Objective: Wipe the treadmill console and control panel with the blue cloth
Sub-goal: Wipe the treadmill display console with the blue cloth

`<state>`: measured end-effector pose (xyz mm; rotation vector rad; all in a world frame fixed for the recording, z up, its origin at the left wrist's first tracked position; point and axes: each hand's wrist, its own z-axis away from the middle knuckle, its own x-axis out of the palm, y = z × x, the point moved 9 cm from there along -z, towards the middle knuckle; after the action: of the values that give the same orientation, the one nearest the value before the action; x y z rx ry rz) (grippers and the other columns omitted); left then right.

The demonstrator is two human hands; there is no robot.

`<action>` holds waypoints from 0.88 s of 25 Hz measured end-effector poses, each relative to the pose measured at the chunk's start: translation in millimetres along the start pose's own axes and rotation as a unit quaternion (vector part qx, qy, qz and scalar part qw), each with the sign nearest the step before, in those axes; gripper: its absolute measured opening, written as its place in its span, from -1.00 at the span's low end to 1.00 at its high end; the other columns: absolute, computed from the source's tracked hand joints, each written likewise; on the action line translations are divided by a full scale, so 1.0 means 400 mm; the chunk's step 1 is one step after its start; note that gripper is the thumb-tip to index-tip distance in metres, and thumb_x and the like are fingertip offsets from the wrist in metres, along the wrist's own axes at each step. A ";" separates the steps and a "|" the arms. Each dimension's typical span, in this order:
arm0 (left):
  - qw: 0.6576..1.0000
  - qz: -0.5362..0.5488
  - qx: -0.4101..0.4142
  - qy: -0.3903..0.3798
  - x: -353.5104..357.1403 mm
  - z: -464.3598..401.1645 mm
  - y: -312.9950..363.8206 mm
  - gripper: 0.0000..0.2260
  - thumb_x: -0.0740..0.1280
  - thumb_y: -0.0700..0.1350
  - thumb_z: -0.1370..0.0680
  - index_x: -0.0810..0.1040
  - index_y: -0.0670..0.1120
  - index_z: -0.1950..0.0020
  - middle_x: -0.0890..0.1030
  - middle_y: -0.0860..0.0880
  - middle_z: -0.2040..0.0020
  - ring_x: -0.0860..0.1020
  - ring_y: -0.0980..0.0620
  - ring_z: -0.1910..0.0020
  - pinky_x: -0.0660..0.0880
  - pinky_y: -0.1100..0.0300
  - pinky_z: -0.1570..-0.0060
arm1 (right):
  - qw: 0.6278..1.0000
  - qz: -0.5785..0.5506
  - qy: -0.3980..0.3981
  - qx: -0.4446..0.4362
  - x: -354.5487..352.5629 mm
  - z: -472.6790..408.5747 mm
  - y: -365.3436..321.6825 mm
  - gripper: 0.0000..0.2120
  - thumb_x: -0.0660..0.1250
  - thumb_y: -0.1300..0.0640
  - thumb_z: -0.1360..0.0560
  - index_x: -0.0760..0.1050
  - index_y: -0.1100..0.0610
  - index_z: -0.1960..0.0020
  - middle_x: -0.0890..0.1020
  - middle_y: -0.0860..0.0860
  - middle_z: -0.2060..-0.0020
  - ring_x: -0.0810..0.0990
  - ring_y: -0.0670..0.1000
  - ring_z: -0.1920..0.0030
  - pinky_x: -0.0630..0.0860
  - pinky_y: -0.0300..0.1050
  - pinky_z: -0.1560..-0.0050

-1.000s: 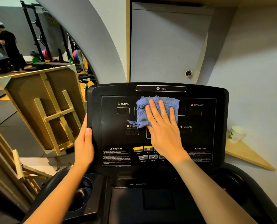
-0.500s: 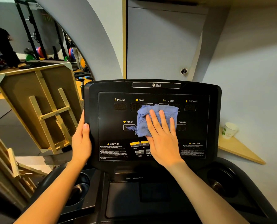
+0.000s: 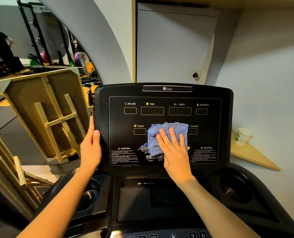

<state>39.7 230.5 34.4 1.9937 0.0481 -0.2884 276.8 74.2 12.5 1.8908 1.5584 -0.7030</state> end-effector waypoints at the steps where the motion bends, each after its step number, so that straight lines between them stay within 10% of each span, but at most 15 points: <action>1: 1.000 -0.007 -0.001 -0.003 -0.001 0.005 0.002 -0.54 0.06 -0.06 -0.71 0.08 0.09 -0.61 0.23 0.64 -0.19 0.27 0.71 -0.09 0.20 0.66 -0.05 | 1.000 -0.017 0.012 -0.002 -0.002 -0.001 0.004 -0.17 0.39 0.41 -0.45 0.14 0.08 -0.60 0.23 0.04 -0.58 0.05 0.15 -0.62 -0.05 0.22 -0.60; 5: 0.999 -0.047 0.010 -0.012 -0.011 0.024 -0.008 -0.49 0.11 -0.19 -0.69 0.08 0.06 -0.62 0.34 0.70 -0.11 0.33 0.64 -0.12 0.22 0.52 -0.11 | 0.992 -0.108 0.058 0.005 -0.023 -0.007 0.026 -0.32 0.39 0.54 -0.41 0.42 0.16 -0.47 0.45 0.08 -0.47 0.27 0.18 -0.55 0.10 0.23 -0.58; 10: 0.994 -0.096 0.045 -0.017 -0.041 0.054 0.007 -0.43 0.21 -0.19 -0.64 0.12 0.14 -0.61 0.53 0.01 -0.06 0.51 0.10 -0.06 0.44 0.21 -0.10 | 0.987 -0.144 0.066 0.004 -0.070 -0.017 0.034 -0.39 0.42 0.58 -0.37 0.54 0.23 -0.36 0.58 0.13 -0.35 0.39 0.23 -0.48 0.30 0.30 -0.48; 15: 0.988 -0.134 0.037 -0.065 -0.040 0.066 0.027 -0.44 0.28 -0.09 -0.62 0.18 0.21 -0.57 0.40 -0.05 -0.38 0.42 0.03 -0.30 0.39 0.40 -0.01 | 0.976 -0.201 0.049 0.075 -0.147 -0.038 0.073 -0.37 0.30 0.66 -0.37 0.55 0.24 -0.35 0.58 0.16 -0.34 0.36 0.23 -0.48 0.30 0.02 -0.50; 22: 0.976 -0.181 0.016 -0.120 -0.047 0.121 0.084 -0.45 0.32 0.01 -0.59 0.25 0.13 -0.57 0.23 -0.15 -0.55 0.23 -0.12 -0.53 0.25 -0.02 -0.45 | 0.955 -0.243 0.045 0.163 -0.326 0.003 0.133 -0.43 0.22 0.64 -0.43 0.53 0.29 -0.36 0.54 0.24 -0.37 0.31 0.18 -0.50 0.13 -0.46 -0.45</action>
<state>18.3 174.2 49.0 1.9606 0.2561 -0.7667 306.1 -22.8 110.7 1.7874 2.1070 -1.1596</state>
